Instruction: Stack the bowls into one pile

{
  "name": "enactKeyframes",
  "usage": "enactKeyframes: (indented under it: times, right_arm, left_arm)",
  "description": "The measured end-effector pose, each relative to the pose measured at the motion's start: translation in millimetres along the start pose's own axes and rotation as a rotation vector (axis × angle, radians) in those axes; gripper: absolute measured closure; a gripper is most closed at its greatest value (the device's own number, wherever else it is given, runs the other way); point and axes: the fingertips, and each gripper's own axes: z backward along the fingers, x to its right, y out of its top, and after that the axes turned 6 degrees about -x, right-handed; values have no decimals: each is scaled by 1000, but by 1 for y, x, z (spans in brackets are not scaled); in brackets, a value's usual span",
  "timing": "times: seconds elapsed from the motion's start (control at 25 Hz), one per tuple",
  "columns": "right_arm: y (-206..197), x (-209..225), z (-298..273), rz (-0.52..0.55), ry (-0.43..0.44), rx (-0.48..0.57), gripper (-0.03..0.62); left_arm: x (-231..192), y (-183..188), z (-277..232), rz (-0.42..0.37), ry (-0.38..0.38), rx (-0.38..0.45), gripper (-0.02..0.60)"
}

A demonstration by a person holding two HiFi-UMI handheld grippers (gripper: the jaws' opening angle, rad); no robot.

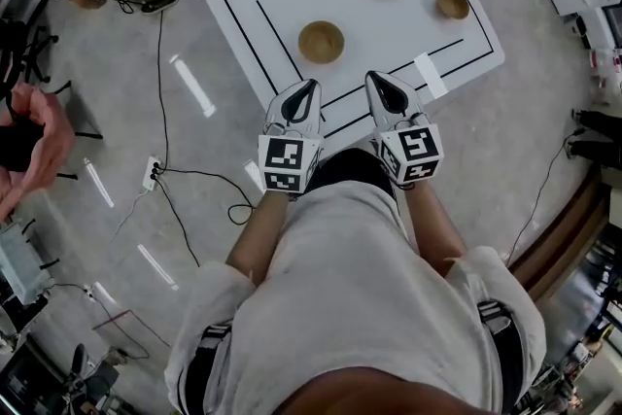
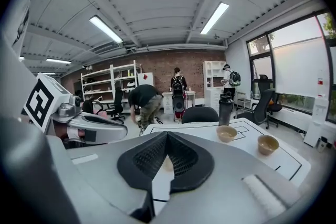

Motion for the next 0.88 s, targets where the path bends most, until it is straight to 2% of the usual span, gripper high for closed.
enactKeyframes:
  times: [0.2, 0.4, 0.56, 0.68, 0.76, 0.88]
  right_arm:
    - [5, -15, -19, 49, 63, -22, 595]
    - [2, 2, -41, 126, 178, -43, 595]
    - [6, 30, -50, 171, 262, -35, 595]
    - [3, 59, -50, 179, 302, -40, 595]
    - [1, 78, -48, 191, 323, -43, 595]
    - [-8, 108, -47, 207, 359, -65, 595]
  left_arm:
    - [-19, -17, -1, 54, 49, -28, 580]
    - [-35, -28, -17, 113, 181, -45, 580]
    - [-38, -28, -30, 176, 298, -55, 580]
    - [-24, -27, -45, 189, 356, -74, 580]
    - [-13, -21, -59, 180, 376, -76, 580]
    - [7, -4, -82, 167, 369, -28, 580]
